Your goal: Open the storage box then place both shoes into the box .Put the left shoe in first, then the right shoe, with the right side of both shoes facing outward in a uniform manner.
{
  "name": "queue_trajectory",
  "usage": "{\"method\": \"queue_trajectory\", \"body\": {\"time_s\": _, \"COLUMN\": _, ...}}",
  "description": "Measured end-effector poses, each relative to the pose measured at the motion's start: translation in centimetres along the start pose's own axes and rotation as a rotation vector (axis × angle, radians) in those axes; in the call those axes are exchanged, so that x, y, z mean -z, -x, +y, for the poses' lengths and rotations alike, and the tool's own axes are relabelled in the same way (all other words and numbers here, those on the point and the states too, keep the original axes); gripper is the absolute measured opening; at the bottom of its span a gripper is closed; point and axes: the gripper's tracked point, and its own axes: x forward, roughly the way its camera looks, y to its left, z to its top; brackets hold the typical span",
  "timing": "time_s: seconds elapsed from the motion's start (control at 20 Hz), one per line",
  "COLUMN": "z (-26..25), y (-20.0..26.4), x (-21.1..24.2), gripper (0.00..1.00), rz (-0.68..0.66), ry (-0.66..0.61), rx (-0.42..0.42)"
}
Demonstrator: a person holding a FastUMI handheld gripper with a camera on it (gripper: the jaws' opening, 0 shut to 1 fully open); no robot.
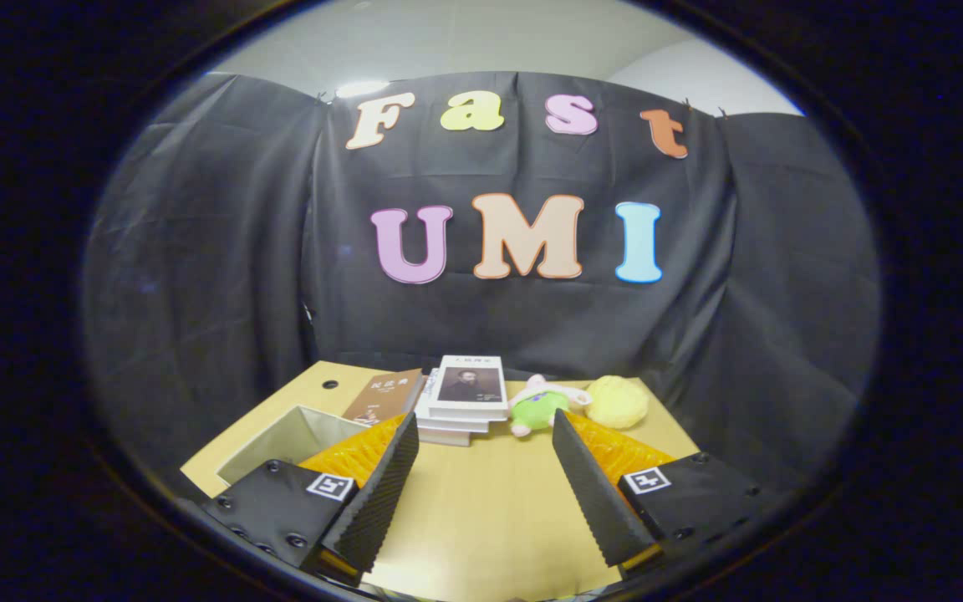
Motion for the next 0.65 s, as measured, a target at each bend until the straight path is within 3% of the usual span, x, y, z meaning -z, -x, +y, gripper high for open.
{"method": "queue_trajectory", "body": {"time_s": 0.4, "z": -4.9, "y": 1.1, "x": -1.9, "gripper": 1.0, "rz": -0.182, "ry": -0.068, "rx": 0.054}}
{"method": "queue_trajectory", "body": {"time_s": 0.65, "z": -6.0, "y": 1.2, "x": -2.1, "gripper": 1.0, "rz": -0.228, "ry": -0.1, "rx": 0.052}}
